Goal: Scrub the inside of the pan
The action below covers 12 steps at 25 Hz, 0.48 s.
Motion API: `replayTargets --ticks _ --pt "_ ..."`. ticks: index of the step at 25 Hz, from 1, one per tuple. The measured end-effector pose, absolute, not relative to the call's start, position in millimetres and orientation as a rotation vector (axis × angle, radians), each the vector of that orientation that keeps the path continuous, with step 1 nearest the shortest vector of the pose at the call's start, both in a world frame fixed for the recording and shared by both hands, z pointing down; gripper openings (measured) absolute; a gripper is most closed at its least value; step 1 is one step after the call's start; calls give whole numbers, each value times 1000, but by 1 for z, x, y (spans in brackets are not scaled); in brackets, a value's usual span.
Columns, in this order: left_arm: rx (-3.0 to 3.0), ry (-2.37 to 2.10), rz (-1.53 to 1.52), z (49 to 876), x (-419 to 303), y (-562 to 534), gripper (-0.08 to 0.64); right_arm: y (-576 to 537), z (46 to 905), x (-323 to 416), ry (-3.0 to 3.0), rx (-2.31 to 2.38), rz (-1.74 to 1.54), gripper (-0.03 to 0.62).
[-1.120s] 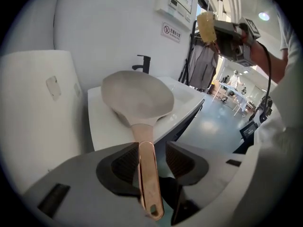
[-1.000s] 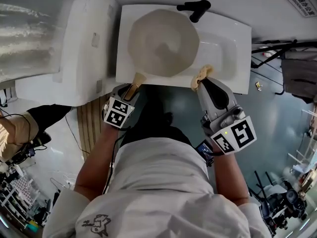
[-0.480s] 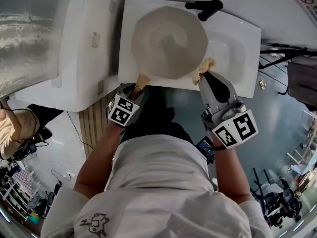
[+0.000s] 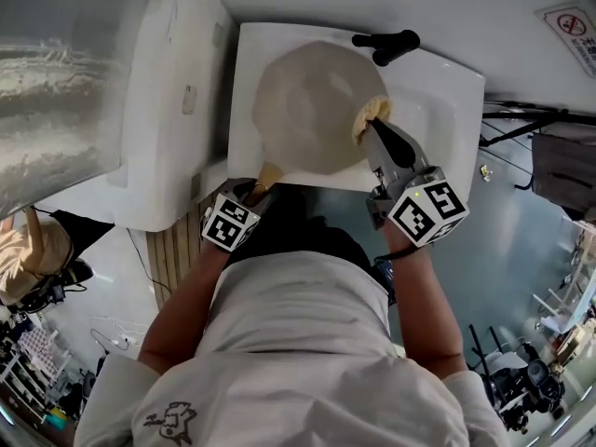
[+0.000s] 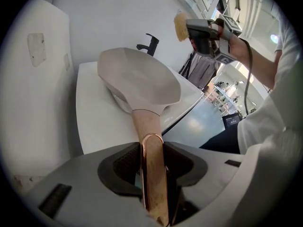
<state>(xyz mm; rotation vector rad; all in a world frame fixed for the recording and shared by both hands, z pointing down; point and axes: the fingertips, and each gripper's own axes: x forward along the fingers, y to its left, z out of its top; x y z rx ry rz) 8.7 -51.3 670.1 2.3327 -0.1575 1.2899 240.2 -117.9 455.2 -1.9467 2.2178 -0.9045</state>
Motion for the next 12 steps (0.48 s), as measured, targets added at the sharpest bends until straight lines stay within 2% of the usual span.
replayTargets --ticks 12 --pt "2260 -110 1252 646 9 -45 152 -194 569 278 2132 -2138 -1197 31"
